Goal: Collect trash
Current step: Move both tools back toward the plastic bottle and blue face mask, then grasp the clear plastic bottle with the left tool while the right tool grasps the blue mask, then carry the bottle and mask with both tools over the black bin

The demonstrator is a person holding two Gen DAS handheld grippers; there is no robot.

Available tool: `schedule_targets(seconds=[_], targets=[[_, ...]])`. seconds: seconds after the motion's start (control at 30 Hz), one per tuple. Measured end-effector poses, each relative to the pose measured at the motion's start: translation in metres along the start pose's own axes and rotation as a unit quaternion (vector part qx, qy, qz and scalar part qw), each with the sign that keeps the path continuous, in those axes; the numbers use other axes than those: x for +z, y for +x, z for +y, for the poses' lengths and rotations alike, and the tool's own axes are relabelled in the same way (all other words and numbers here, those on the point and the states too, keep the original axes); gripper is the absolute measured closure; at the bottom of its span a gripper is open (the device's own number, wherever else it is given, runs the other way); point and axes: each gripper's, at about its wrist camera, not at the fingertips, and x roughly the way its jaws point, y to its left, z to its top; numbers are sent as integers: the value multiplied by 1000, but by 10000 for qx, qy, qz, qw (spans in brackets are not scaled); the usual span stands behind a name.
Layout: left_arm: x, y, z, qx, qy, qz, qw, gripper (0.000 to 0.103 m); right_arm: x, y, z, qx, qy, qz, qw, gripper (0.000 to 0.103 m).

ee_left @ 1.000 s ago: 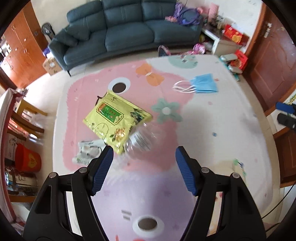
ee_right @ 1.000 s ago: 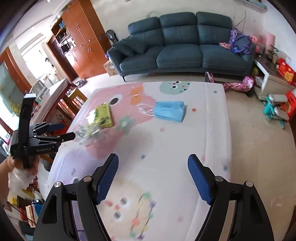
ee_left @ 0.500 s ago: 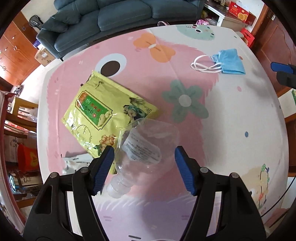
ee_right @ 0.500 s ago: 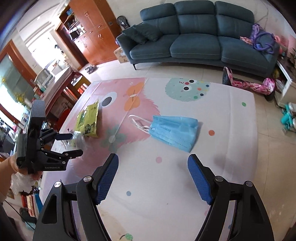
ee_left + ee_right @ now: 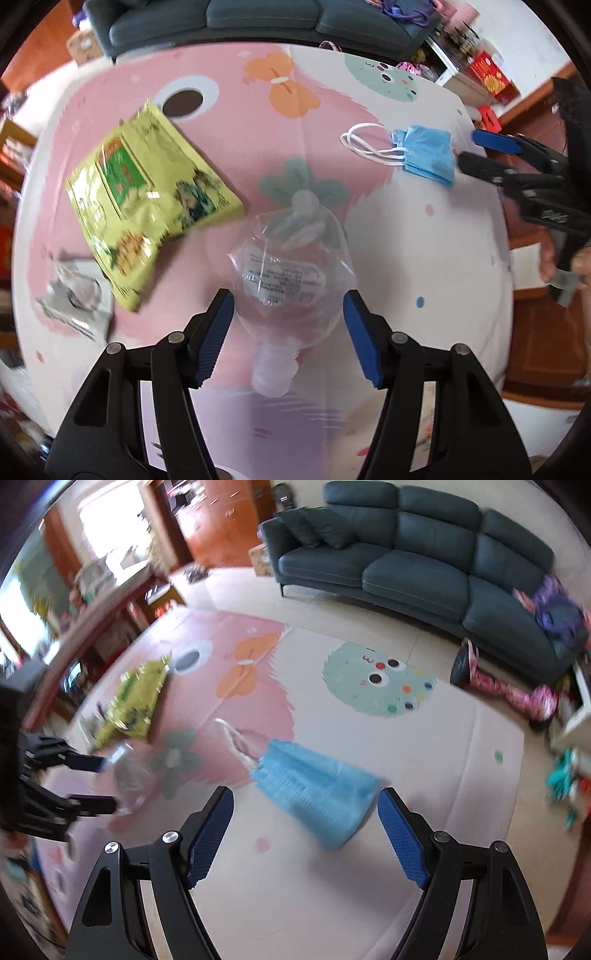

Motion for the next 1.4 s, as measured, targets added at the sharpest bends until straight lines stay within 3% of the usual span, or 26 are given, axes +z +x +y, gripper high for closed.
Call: schedule_targets(seconds=[0.13, 0.3, 0.4, 0.63, 0.8, 0.83, 0.87, 0.9, 1.03, 1.23, 1.4], targets=[[-5, 1, 7, -298, -377, 39, 9988, 45, 10, 27, 7, -179, -701, 162, 9972, 21], [-4, 6, 14, -453, -641, 37, 9969, 45, 9, 56, 8, -247, -1132, 487, 9921, 24], [-4, 11, 14, -441, -703, 50, 9965, 45, 6, 64, 3, -136, -1071, 625, 9922, 49], [3, 22, 7, -423, -766, 3, 9962, 45, -5, 64, 1, -227, -995, 481, 9936, 80], [13, 23, 2, -520, -830, -78, 9952, 45, -18, 57, 5, -39, -723, 399, 9966, 82], [15, 22, -1, -497, -795, -120, 9955, 48, -21, 54, 7, -9, -664, 381, 9971, 83], [16, 22, -5, -454, -732, -159, 9962, 60, -24, 53, 10, 21, -609, 370, 9975, 84], [18, 22, -8, -404, -665, -157, 9968, 64, -28, 51, 12, 53, -537, 357, 9979, 85], [19, 18, -22, -156, -539, -252, 9981, 66, -45, 43, 15, 212, -64, 338, 9992, 88], [5, -3, -36, -168, -582, -426, 9973, 81, -77, 23, 35, 410, 489, 308, 9975, 90], [-22, -35, -46, -206, -534, -667, 9961, 82, -104, 1, 53, 568, 883, 273, 9941, 91]])
